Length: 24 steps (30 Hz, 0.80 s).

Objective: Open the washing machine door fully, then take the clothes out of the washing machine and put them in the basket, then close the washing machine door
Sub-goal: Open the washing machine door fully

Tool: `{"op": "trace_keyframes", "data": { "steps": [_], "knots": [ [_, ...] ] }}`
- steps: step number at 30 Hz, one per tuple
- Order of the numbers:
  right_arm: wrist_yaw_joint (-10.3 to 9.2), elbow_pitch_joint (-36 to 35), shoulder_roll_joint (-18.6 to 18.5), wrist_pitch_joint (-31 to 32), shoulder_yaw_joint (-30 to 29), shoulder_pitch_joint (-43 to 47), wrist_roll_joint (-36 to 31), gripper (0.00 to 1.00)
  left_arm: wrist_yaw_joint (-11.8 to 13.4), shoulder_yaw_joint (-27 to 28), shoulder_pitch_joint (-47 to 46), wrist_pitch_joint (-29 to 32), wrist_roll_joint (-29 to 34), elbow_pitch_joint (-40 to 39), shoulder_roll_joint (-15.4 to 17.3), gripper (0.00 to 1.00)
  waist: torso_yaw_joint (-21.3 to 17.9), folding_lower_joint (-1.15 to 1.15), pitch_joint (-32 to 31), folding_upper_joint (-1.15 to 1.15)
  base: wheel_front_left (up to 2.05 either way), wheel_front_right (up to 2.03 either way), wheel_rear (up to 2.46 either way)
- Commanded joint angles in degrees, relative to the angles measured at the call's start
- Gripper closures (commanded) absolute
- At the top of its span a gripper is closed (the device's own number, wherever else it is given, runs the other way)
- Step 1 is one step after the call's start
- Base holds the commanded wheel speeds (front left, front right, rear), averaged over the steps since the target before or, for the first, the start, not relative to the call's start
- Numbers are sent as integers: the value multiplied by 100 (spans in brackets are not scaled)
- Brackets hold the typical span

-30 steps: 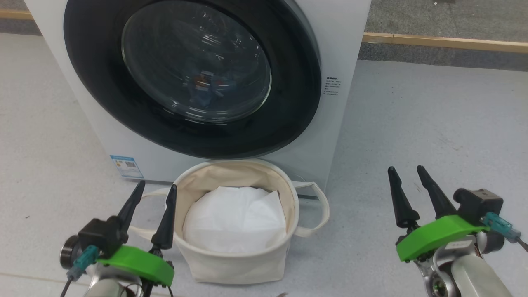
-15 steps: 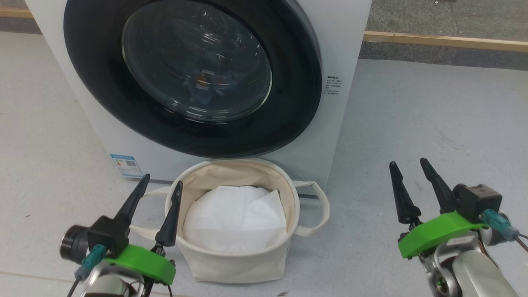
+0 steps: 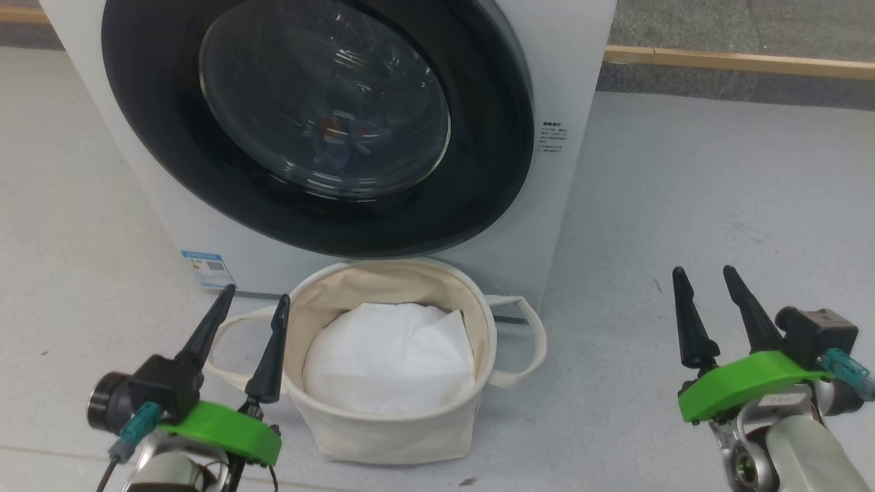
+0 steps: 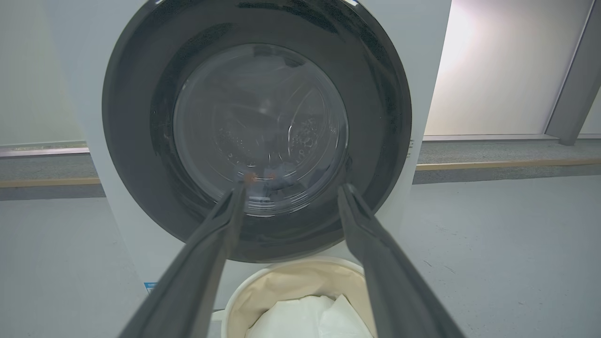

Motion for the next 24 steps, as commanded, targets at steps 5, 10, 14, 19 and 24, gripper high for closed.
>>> {"op": "trace_keyframes", "data": {
  "steps": [5, 10, 14, 19, 24],
  "knots": [
    [0, -84, 67, -168, -66, -369, 125, 0, 7, 404, -169, -69, -67, -407, 276, 0, -16, 0, 257, 0, 0, 0, 0],
    [0, -1, 98, -235, -141, -543, 205, 0, -21, 466, -89, -69, -131, -451, 314, 0, -1, 0, 479, 0, 0, 0, 0],
    [0, 46, 122, -306, -210, -741, 414, 0, -51, 487, -136, -69, -172, -498, 284, 0, 50, 0, 735, 0, 0, 0, 0],
    [0, 71, 119, -357, -224, -1075, 822, 2, -88, 522, -250, -69, -182, -567, 243, 0, 102, 0, 1047, 0, 0, 0, 0],
    [0, 54, 143, -250, -299, -1427, 1449, 100, -129, 553, -363, -69, -169, -591, 201, 0, 173, 0, 1341, 0, 0, 0, 0]
  ]
}}
